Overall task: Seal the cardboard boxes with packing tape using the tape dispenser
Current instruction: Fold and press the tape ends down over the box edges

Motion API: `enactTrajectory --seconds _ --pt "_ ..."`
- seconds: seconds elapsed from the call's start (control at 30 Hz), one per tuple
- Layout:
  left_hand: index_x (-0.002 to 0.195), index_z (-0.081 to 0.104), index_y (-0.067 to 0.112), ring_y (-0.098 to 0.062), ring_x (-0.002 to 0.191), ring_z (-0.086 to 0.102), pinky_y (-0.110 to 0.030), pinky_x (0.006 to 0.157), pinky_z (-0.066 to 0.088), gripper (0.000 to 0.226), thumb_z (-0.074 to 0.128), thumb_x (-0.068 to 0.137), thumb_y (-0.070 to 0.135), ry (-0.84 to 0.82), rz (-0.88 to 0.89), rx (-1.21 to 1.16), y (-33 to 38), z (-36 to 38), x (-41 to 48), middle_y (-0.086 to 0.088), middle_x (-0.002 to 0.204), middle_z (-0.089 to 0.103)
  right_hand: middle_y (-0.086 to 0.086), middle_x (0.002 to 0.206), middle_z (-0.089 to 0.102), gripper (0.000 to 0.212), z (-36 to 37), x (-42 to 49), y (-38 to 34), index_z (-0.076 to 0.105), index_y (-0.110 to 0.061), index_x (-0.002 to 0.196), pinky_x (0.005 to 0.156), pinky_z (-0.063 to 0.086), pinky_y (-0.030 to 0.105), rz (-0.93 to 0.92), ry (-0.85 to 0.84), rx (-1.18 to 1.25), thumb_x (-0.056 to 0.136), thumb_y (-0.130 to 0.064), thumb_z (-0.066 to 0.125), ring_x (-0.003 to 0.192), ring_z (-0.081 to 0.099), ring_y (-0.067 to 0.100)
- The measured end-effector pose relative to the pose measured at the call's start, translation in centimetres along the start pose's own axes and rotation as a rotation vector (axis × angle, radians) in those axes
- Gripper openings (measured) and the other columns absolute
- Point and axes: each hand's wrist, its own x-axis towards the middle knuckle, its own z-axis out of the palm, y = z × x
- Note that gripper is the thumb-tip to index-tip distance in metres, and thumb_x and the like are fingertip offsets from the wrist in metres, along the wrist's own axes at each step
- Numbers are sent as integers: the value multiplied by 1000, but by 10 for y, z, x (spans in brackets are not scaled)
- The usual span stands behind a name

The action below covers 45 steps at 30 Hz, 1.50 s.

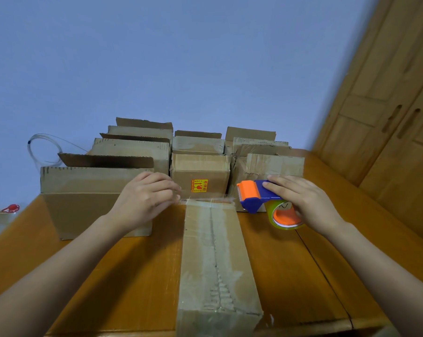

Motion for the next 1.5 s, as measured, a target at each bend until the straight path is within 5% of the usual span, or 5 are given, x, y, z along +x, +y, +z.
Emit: enactTrajectory --seconds 0.6,1.03,1.2,1.3,1.5 --pt "80 74 15 -17 103 58 -30 85 42 41 42 100 31 -5 -88 -63 12 9 -11 -2 100 72 4 134 57 103 21 -17 -13 39 -27 138 85 51 42 129 -7 98 54 7 87 120 54 27" --pt "80 71 7 -16 104 59 -37 83 51 37 49 97 32 111 -433 -275 47 35 -28 -2 104 70 5 134 57 86 43 -28 -37 42 -25 137 88 47 39 225 97 210 67 12 76 117 54 27" --pt "85 72 9 -15 117 52 -29 100 36 50 40 100 45 111 -488 -310 55 34 -29 -2 116 67 6 134 56 89 47 -30 -42 44 -24 136 86 50 46 256 122 210 64 20 73 117 54 28" --pt "102 72 14 -17 129 45 -41 105 34 20 63 91 27 65 -519 -323 60 34 -37 -1 133 58 4 136 55 90 48 -30 -43 43 -26 136 88 48 44 274 125 220 65 21 71 120 48 22" --pt "131 57 32 -2 147 6 -43 116 10 52 70 86 10 -139 -669 -460 71 29 -47 12 157 22 2 136 55 93 45 -30 -46 39 -29 139 89 47 42 297 112 219 66 17 73 122 46 19"
